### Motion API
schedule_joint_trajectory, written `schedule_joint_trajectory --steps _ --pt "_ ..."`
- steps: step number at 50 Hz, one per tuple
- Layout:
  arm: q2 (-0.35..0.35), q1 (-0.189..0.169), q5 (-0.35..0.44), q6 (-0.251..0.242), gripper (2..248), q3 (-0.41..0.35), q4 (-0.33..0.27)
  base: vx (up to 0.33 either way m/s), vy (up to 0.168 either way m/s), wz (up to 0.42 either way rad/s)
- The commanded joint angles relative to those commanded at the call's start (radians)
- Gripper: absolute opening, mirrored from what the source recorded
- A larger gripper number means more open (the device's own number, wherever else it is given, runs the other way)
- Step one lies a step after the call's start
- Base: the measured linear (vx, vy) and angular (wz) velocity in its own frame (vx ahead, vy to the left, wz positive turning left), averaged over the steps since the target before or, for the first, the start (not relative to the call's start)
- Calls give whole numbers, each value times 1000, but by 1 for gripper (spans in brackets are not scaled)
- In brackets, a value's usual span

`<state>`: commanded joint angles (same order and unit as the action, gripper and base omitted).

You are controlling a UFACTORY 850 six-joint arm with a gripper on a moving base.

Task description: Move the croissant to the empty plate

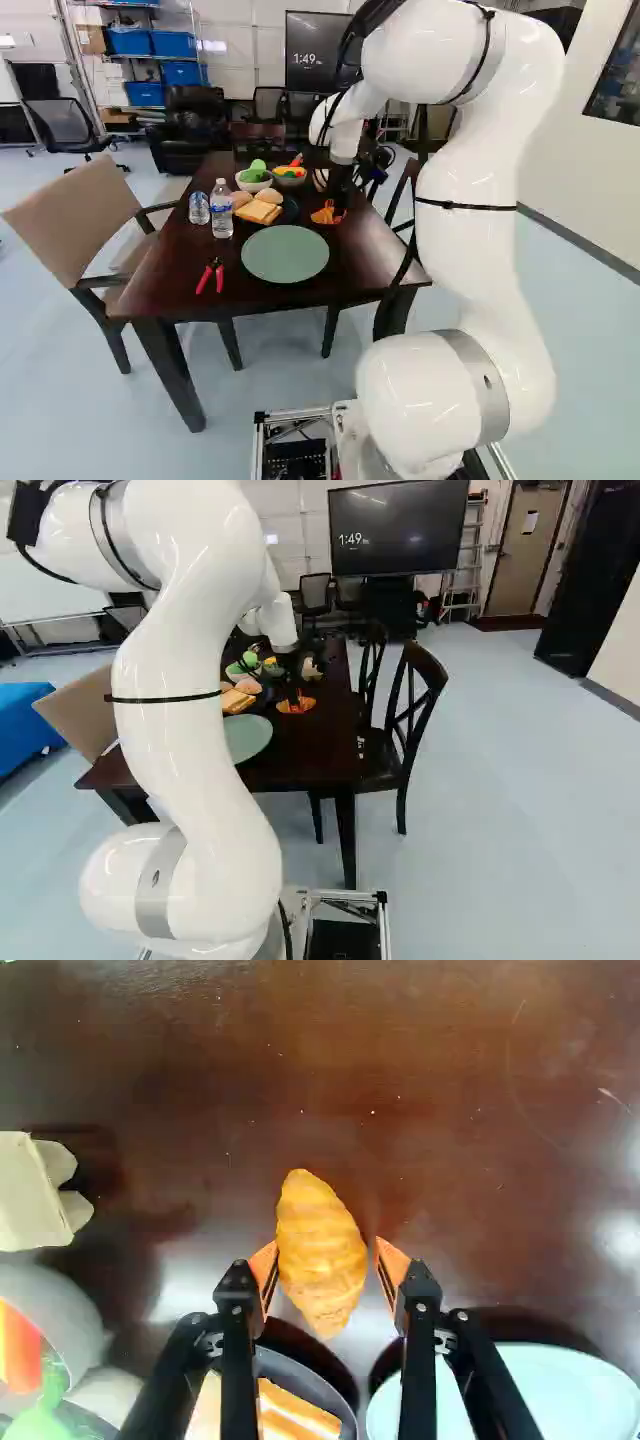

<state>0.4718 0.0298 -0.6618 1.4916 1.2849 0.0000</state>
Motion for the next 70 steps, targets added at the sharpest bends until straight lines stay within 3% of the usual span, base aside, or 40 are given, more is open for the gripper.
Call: schedule_joint_trajectory --steps 12,13,42,70 --pt "0 0 0 0 144 0 0 0 0 0" --pt "0 0 0 0 132 0 0 0 0 0" --pt "-1 0 0 0 133 0 0 0 0 0" --pt "-77 0 0 0 133 -21 0 0 0 0"
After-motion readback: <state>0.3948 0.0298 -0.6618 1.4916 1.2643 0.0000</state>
